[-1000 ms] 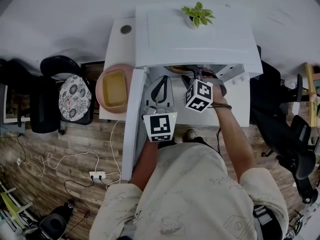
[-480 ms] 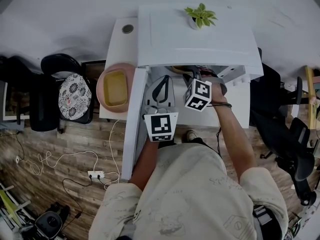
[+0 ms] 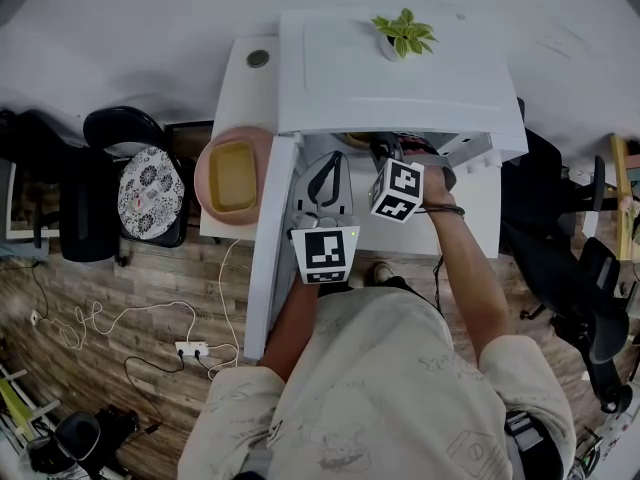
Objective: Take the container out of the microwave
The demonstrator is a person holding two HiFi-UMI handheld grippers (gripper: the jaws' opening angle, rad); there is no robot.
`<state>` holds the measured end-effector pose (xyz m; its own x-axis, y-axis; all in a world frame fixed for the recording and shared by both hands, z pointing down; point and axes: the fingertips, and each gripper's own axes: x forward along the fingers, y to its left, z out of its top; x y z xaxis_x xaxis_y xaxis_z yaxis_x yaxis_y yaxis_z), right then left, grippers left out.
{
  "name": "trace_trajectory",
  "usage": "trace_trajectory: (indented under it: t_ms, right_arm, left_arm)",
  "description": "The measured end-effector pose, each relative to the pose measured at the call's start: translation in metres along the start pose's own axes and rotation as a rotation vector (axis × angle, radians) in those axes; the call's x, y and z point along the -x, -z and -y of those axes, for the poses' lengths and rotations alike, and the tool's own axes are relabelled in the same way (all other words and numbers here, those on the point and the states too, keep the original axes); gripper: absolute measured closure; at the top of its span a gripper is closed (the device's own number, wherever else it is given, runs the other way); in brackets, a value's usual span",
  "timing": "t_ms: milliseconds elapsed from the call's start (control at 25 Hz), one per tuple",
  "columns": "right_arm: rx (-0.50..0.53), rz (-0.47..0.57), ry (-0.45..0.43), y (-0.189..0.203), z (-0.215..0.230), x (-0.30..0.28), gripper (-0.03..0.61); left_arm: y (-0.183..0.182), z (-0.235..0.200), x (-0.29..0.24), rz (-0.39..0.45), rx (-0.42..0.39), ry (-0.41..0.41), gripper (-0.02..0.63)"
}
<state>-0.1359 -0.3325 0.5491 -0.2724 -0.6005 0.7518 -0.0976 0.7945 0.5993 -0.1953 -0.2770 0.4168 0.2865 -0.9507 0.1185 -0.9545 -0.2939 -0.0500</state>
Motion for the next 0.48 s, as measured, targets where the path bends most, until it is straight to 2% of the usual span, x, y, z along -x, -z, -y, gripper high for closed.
trace_trajectory:
  t_ms: [480]
  right_arm:
    - [0.003, 0.005, 0.007, 0.0013, 0.0009, 0.0045, 0.545]
  left_arm:
    - [-0.0044, 0.0009, -0.0005, -0.001, -0.011, 0.005, 0.606]
